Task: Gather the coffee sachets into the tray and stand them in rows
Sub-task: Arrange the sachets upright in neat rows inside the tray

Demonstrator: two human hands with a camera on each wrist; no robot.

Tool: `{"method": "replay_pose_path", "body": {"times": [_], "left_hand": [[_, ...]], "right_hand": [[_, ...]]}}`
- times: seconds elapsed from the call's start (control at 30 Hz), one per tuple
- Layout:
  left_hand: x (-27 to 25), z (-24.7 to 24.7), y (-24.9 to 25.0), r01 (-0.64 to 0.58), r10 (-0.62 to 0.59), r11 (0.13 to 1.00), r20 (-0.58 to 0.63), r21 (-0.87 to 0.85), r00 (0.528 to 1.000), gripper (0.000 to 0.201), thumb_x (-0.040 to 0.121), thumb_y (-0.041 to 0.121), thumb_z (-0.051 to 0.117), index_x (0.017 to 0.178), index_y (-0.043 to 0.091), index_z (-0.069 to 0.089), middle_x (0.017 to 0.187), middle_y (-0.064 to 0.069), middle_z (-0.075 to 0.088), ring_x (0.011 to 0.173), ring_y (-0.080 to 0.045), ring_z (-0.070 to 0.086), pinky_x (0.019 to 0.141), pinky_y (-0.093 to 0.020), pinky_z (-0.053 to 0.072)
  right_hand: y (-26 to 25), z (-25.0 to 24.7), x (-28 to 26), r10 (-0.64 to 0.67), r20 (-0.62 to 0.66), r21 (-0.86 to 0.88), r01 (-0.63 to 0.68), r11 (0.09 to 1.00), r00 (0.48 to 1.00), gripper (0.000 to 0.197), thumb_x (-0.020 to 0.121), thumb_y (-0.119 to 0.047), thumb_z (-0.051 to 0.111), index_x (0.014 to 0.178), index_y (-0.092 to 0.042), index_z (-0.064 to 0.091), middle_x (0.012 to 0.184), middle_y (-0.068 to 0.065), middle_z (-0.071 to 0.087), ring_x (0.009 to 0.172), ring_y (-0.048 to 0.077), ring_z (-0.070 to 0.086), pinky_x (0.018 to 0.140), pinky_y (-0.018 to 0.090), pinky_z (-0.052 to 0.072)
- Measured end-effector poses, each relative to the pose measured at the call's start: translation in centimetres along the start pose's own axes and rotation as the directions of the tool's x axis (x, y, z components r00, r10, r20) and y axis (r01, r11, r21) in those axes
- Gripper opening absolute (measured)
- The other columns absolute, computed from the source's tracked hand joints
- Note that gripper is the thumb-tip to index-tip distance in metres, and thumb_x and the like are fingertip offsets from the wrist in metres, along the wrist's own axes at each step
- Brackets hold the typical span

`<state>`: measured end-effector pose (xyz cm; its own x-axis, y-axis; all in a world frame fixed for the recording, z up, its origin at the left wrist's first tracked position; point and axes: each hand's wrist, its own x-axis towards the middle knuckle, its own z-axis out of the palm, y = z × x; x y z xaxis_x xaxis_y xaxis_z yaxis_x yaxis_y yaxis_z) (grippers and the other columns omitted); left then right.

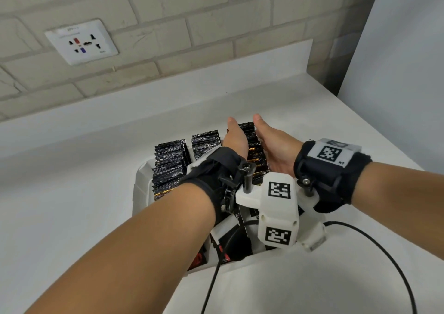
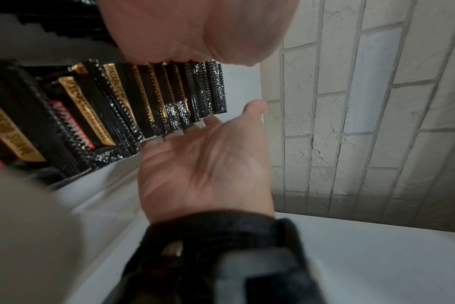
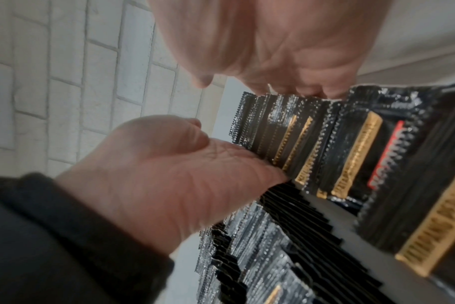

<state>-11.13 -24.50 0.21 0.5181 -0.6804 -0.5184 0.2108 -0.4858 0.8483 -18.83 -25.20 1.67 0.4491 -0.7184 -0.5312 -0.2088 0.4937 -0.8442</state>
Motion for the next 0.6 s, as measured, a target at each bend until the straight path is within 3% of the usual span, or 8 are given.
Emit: {"method": "replay_pose_path", "body": {"times": [0.13, 0.27, 0.33, 0.37, 0.43, 0.53, 0.6], "left_hand": [[0.3, 0.0, -0.4, 0.005, -0.004, 1.000, 0.025, -0.027, 1.000, 0.063, 0.098, 0.048, 0.023, 0.139, 0.003, 0.037, 0.142, -0.016, 0.042, 0.130, -0.033, 0.041, 0.109, -0.046, 0.031], [0.5, -0.4, -0.4, 0.004, -0.004, 1.000, 0.033, -0.007, 0.999, 0.062, 0.099, 0.046, 0.021, 0.139, 0.001, 0.038, 0.141, -0.018, 0.043, 0.129, -0.033, 0.041, 0.109, -0.044, 0.031], [0.4, -0.5, -0.3, 0.012, -0.010, 1.000, 0.073, -0.028, 0.997, 0.065, 0.097, 0.051, 0.022, 0.138, 0.004, 0.040, 0.141, -0.016, 0.045, 0.128, -0.033, 0.044, 0.108, -0.046, 0.032], [0.1, -0.6, -0.1, 0.006, -0.004, 1.000, 0.085, -0.029, 0.996, 0.066, 0.096, 0.052, 0.023, 0.138, 0.005, 0.040, 0.140, -0.015, 0.045, 0.128, -0.034, 0.044, 0.108, -0.046, 0.033], [0.0, -0.9, 0.1, -0.014, 0.019, 0.999, 0.122, -0.043, 0.992, 0.067, 0.094, 0.053, 0.027, 0.139, 0.005, 0.038, 0.142, -0.016, 0.043, 0.129, -0.035, 0.042, 0.108, -0.047, 0.032], [-0.8, -1.8, 0.5, -0.008, 0.018, 0.999, 0.198, -0.053, 0.980, 0.068, 0.085, 0.053, 0.034, 0.135, 0.008, 0.042, 0.139, -0.015, 0.046, 0.126, -0.034, 0.045, 0.106, -0.049, 0.033], [-2.1, -2.6, 0.9, -0.024, 0.027, 1.000, 0.254, -0.017, 0.967, 0.064, 0.086, 0.050, 0.038, 0.136, 0.010, 0.040, 0.139, -0.009, 0.045, 0.126, -0.029, 0.044, 0.107, -0.044, 0.031]], "right_hand": [[0.1, 0.2, 0.1, -0.007, -0.029, -0.052, 0.005, 0.999, 1.000, 0.062, 0.097, -0.051, 0.022, 0.141, -0.008, 0.031, 0.142, 0.006, 0.039, 0.132, 0.024, 0.036, 0.094, 0.029, 0.034], [0.1, 0.0, 0.1, 0.014, 0.000, -0.057, -0.014, 0.998, 1.000, 0.064, 0.096, -0.053, 0.021, 0.140, -0.008, 0.034, 0.118, -0.004, 0.051, 0.128, 0.022, 0.041, 0.087, 0.025, 0.036], [-0.1, -0.5, -0.1, -0.004, -0.027, -0.101, 0.001, 0.995, 1.000, 0.068, 0.095, -0.056, 0.020, 0.143, -0.009, 0.027, 0.136, 0.002, 0.043, 0.135, 0.020, 0.031, 0.098, 0.027, 0.029], [-0.1, -0.9, -0.2, -0.021, -0.038, -0.115, 0.016, 0.993, 0.999, 0.070, 0.094, -0.057, 0.021, 0.146, -0.011, 0.021, 0.148, 0.007, 0.030, 0.140, 0.020, 0.023, 0.107, 0.030, 0.022], [-0.1, -1.9, -0.4, -0.028, -0.024, -0.119, 0.025, 0.993, 0.999, 0.072, 0.092, -0.059, 0.025, 0.148, -0.015, 0.013, 0.154, 0.008, 0.015, 0.142, 0.021, 0.014, 0.114, 0.039, 0.012], [0.5, -3.2, -1.3, -0.004, 0.050, -0.169, 0.012, 0.986, 0.999, 0.057, 0.094, -0.046, 0.040, 0.140, -0.013, 0.031, 0.142, 0.009, 0.034, 0.132, 0.020, 0.032, 0.110, 0.036, 0.023], [0.8, -3.6, -2.2, -0.047, 0.101, -0.364, 0.081, 0.928, 0.994, 0.035, 0.095, -0.029, 0.046, 0.128, -0.017, 0.043, 0.124, 0.001, 0.044, 0.116, 0.015, 0.041, 0.104, 0.032, 0.031]]}}
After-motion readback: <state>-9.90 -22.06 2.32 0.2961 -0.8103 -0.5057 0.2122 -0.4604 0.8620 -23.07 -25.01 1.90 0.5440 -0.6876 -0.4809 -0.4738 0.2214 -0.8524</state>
